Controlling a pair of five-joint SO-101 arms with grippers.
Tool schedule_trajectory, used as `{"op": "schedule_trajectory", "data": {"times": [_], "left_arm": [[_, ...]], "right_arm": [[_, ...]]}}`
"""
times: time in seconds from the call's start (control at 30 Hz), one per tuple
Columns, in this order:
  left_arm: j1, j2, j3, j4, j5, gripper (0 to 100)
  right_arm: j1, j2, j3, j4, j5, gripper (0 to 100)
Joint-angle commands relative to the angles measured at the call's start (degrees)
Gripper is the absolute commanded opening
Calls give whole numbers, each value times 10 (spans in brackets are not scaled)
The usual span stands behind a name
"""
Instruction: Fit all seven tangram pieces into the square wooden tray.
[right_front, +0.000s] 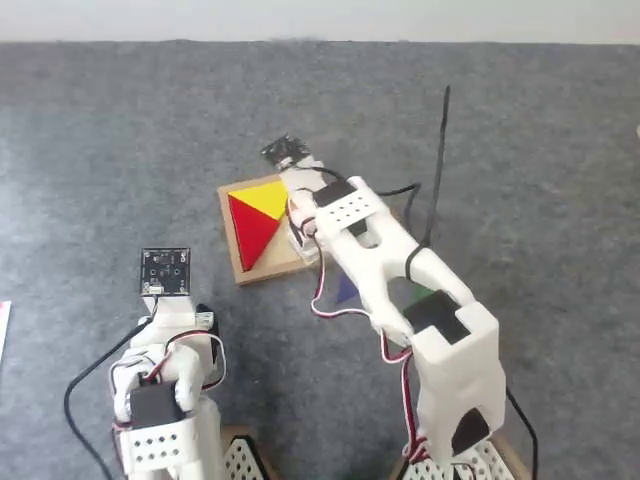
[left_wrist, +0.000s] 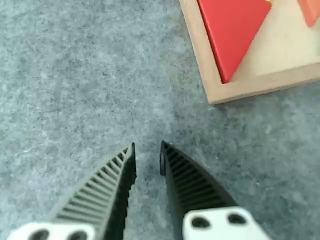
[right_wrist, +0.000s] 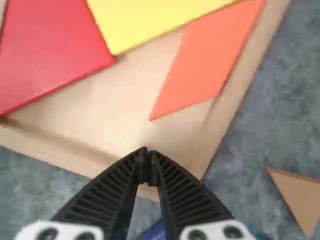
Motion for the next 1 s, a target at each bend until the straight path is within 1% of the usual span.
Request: {"op": "schedule_trajectory", "data": {"times": [0.0, 0.23, 0.43, 0.57, 0.67, 0.77, 0.87, 0.9, 0.97], "left_arm": [[3, -11, -7, 3, 0, 80], [3, -11, -7, 3, 0, 80], [3, -11, -7, 3, 0, 80], [3, -11, -7, 3, 0, 80], [3, -11, -7, 3, 0, 80], [3, -11, -7, 3, 0, 80], [3, -11, -7, 3, 0, 80], [3, -11, -7, 3, 0, 80], [3, -11, -7, 3, 0, 80]], "right_arm": [[-19, -11, -25, 34, 6, 6], [-28, -37, -20, 91, 6, 6], [-65, -65, 21, 88, 5, 6], [-34, -103, 26, 70, 5, 6], [-9, -163, 30, 78, 4, 6], [-5, -250, 40, 128, 7, 6], [7, -344, 99, 137, 12, 9], [9, -369, 131, 127, 28, 22], [11, -402, 205, 102, 77, 81]]}}
